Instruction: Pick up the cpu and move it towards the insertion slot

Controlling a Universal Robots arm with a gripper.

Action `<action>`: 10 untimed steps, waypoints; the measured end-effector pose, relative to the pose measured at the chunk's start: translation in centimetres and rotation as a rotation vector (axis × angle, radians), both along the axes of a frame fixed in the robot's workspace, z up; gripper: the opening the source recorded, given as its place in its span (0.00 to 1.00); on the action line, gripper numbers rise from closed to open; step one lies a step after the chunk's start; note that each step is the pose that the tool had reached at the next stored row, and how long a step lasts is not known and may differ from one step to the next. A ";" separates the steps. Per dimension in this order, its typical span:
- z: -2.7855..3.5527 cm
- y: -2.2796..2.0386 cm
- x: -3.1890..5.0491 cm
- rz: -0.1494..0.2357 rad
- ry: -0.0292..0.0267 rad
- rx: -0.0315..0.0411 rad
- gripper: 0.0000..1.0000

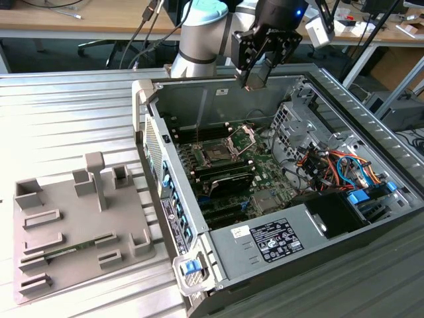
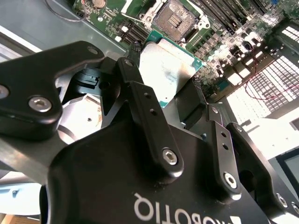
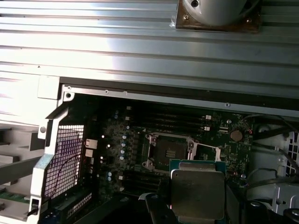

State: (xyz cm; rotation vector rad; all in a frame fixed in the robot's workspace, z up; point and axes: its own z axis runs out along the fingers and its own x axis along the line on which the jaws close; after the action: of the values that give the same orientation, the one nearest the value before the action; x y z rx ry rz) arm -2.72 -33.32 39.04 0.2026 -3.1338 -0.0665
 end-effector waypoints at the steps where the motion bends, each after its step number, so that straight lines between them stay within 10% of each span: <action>1: -0.02 0.00 0.00 0.000 0.0000 0.0001 0.55; 10: -0.22 0.00 0.00 0.000 0.0000 0.0001 0.55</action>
State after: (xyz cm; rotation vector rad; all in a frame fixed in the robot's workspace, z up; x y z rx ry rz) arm -2.72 -33.32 38.82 0.2026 -3.1337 -0.0666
